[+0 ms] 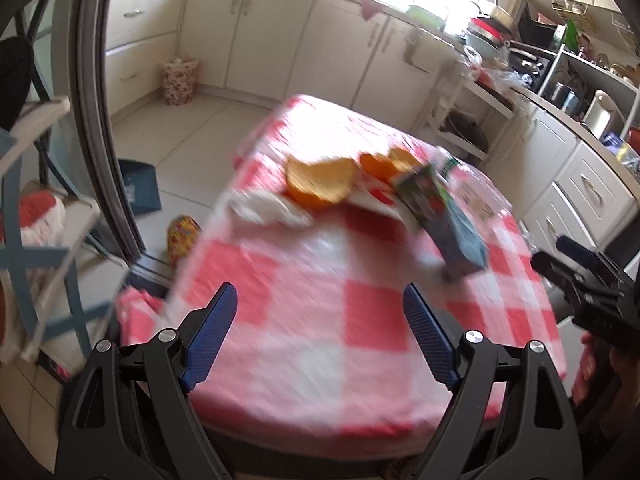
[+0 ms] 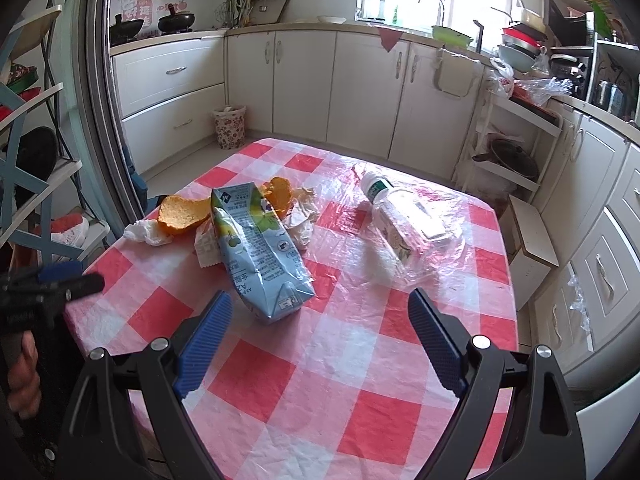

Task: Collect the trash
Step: 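Grasp the blue juice carton with the right tool while the left tool grasps a white tissue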

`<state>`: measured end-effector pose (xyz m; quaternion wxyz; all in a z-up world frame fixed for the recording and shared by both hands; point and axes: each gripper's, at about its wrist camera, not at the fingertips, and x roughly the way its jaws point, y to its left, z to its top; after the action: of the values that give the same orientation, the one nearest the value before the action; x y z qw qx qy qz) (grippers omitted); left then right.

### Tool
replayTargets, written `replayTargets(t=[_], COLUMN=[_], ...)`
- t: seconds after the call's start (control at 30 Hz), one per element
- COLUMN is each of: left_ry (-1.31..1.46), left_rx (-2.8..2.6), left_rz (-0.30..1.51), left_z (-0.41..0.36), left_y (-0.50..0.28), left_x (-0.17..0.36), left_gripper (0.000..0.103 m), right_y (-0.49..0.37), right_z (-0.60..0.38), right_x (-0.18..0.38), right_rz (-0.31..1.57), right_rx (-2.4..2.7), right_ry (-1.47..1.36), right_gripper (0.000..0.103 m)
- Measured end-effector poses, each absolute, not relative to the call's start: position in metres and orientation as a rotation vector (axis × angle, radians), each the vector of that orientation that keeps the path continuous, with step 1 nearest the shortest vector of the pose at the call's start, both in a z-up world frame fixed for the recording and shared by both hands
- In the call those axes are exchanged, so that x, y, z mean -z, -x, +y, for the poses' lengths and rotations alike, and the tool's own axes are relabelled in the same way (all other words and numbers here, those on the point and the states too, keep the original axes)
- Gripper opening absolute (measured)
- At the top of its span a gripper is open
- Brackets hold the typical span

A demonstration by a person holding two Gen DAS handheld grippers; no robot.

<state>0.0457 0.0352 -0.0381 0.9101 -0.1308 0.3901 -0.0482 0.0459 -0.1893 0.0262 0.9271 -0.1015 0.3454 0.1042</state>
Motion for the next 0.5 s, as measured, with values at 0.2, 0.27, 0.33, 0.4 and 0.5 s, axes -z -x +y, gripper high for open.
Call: replayTargets(t=[0.2, 0.27, 0.33, 0.4, 0.5], left_ry=[0.203, 0.183, 0.172, 0.155, 0.138], left_rx=[0.070, 0.064, 0.066, 0.066, 0.060], left_rz=[0.800, 0.813, 0.826, 0.843, 0.856], left_z=[0.044, 0.046, 0.045, 0.043, 0.039], left_y=[-0.081, -0.094, -0.104, -0.116, -0.125], left_x=[0.042, 0.047, 0.052, 0.058, 0.066], left_gripper=[0.081, 0.081, 0.081, 0.081, 0.081], right_y=[-0.076, -0.083, -0.091, -0.099, -0.110], right_z=[-0.164, -0.156, -0.149, -0.145, -0.142], right_x=[-0.004, 0.004, 0.012, 0.018, 0.025], right_rz=[0.784, 0.799, 0.814, 0.824, 0.835], right_rx=[-0.287, -0.300, -0.314, -0.319, -0.328], right_ry=[0.271, 0.312, 0.348, 0.374, 0.381], right_gripper=[0.086, 0.086, 0.086, 0.086, 0.086])
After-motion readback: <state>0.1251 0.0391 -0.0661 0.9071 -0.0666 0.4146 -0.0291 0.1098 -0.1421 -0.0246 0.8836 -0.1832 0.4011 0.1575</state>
